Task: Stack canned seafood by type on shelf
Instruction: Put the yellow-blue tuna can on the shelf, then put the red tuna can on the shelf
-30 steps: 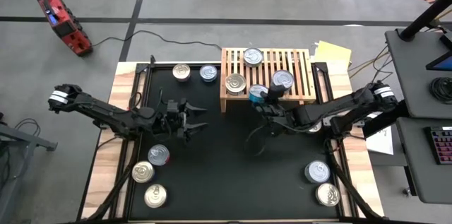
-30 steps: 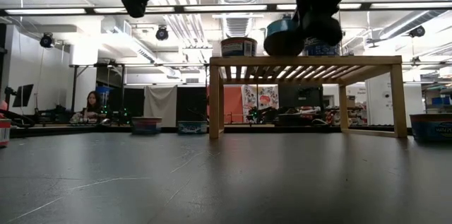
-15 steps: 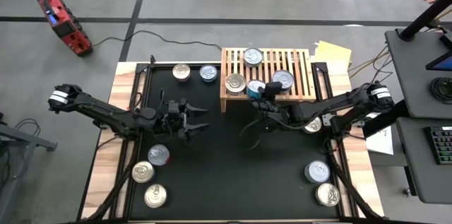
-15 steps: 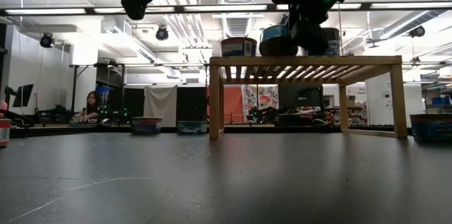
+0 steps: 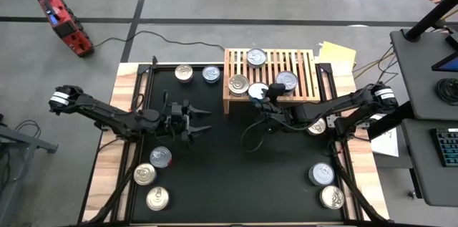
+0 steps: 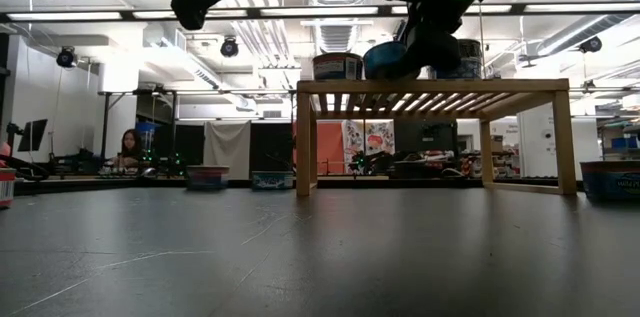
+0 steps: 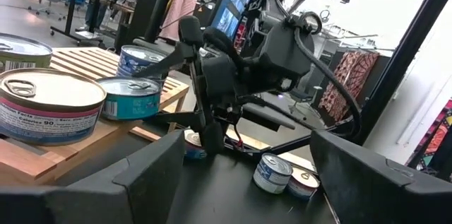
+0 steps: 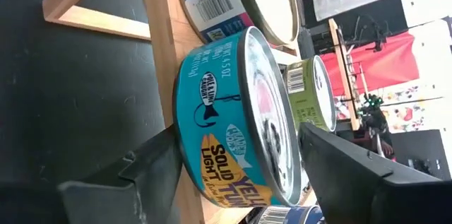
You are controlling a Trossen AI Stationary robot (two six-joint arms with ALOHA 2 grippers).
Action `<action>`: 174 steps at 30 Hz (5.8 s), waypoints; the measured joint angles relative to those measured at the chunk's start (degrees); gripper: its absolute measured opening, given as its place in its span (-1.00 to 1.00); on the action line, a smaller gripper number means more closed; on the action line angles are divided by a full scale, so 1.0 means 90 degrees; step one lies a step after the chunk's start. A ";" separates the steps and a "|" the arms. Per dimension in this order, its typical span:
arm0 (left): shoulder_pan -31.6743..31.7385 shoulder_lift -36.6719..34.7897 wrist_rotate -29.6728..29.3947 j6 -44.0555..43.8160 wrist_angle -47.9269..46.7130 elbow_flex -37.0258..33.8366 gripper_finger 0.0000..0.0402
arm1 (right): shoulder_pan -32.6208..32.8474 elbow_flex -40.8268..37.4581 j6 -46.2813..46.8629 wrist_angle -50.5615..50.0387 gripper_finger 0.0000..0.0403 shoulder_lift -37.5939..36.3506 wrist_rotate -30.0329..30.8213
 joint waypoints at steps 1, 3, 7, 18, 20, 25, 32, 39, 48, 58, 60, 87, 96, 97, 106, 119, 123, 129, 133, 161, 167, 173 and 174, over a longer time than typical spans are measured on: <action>0.0002 0.0000 0.0000 0.0000 -0.0015 0.0000 0.45 | 0.0000 0.0039 0.0087 0.0000 0.34 -0.0002 0.0002; -0.0001 0.0000 0.0000 0.0000 -0.0017 -0.0002 0.45 | 0.0000 0.0142 0.0209 -0.0038 0.37 -0.0002 -0.0036; 0.0002 0.0000 -0.0001 0.0000 -0.0017 -0.0001 0.45 | -0.0029 0.0444 0.0569 -0.0486 0.41 -0.0002 -0.0390; -0.0001 0.0000 0.0000 -0.0003 -0.0014 -0.0002 0.45 | -0.0440 0.0664 0.0950 -0.0862 0.40 -0.0010 -0.0909; -0.0001 0.0000 0.0000 -0.0005 -0.0014 -0.0002 0.45 | -0.0509 0.0664 0.0959 -0.0862 0.38 -0.0010 -0.0941; -0.0001 0.0000 0.0000 -0.0005 -0.0019 -0.0002 0.45 | -0.0532 0.0700 0.0925 -0.0867 0.37 -0.0012 -0.1260; -0.0001 0.0000 0.0000 -0.0005 -0.0029 -0.0001 0.45 | -0.0634 0.1021 0.0910 -0.1070 0.45 -0.0017 -0.1589; -0.0001 0.0000 0.0000 -0.0010 -0.0038 -0.0002 0.45 | -0.0950 0.1218 0.0474 -0.1292 0.46 -0.0019 -0.1596; -0.0001 0.0000 0.0000 -0.0010 -0.0070 -0.0002 0.45 | -0.1107 0.1426 0.0122 -0.1368 0.36 -0.0188 -0.1841; -0.0001 0.0000 0.0002 0.0004 -0.0197 -0.0002 0.45 | -0.1232 0.2282 0.0985 -0.2037 0.07 -0.0622 -0.2927; -0.0001 0.0000 0.0002 0.0018 -0.0189 -0.0002 0.45 | -0.1381 0.2516 0.1540 -0.2360 -0.10 -0.0595 -0.2935; 0.0970 -0.0005 0.0012 0.2040 -0.2434 0.0976 0.45 | -0.2987 0.3322 0.2452 -0.3594 -0.96 0.0856 -0.4620; 0.1035 -0.0024 0.0015 0.2356 -0.2447 0.0976 0.45 | -0.2985 0.3333 0.2523 -0.3572 -0.96 0.0976 -0.4644; 0.1040 -0.0042 0.0015 0.2414 -0.2450 0.0976 0.45 | -0.2985 0.3333 0.2515 -0.3565 -0.96 0.0998 -0.4702; 0.1051 -0.0085 0.0015 0.2684 -0.2920 0.1281 0.45 | -0.2941 0.3376 0.2502 -0.3351 -0.95 0.1241 -0.4853; 0.1051 -0.0085 0.0015 0.2537 -0.3016 0.1304 0.45 | -0.2897 0.3488 0.2557 -0.3687 -0.95 0.1049 -0.5137; 0.1053 -0.0087 0.0017 0.2511 -0.3016 0.1302 0.45 | -0.2897 0.3577 0.2425 -0.3586 -0.95 0.1047 -0.5111; 0.1052 -0.0075 0.0017 0.2509 -0.3027 0.1302 0.45 | -0.2900 0.3721 0.2288 -0.3546 -0.96 0.1042 -0.5066; 0.1051 -0.0075 0.0017 0.2362 -0.3157 0.1300 0.45 | -0.2851 0.3937 0.2229 -0.3599 -0.96 0.1020 -0.5043; -0.1292 -0.0068 0.1099 -0.2709 -0.7903 0.1796 0.45 | 0.0771 0.2921 0.2401 -0.1817 -0.95 0.0403 -0.3874; -0.1687 -0.0068 0.1692 -0.3694 -0.8283 0.1807 0.45 | 0.1074 0.2342 0.2326 -0.1122 -0.95 0.0408 -0.3872; -0.1866 -0.0056 0.2025 -0.4524 -0.8789 0.1807 0.45 | 0.1173 0.1685 0.2347 -0.0415 -0.95 0.0410 -0.3877; -0.1884 -0.0056 0.2074 -0.4681 -0.8951 0.1807 0.45 | 0.1192 0.1586 0.2389 -0.0343 -0.95 0.0410 -0.3879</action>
